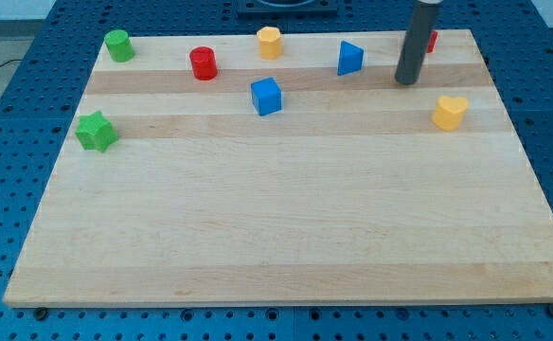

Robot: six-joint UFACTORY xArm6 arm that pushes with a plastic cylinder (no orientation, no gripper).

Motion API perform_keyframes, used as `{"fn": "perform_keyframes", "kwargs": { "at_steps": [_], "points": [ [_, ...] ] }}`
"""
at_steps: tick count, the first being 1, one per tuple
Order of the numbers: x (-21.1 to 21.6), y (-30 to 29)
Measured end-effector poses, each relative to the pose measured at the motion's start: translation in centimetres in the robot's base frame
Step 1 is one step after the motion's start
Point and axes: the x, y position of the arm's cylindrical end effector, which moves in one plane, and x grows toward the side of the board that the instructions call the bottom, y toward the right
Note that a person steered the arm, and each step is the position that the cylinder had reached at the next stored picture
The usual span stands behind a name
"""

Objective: Push the blue cube towards the bottom left of the board

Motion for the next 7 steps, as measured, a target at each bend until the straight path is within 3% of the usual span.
{"fn": "perform_keyframes", "kwargs": {
  "at_steps": [3,5,7],
  "points": [
    [0.9,-9.0],
    [3.7,-17.0],
    [0.7,-19.1]
  ]
}}
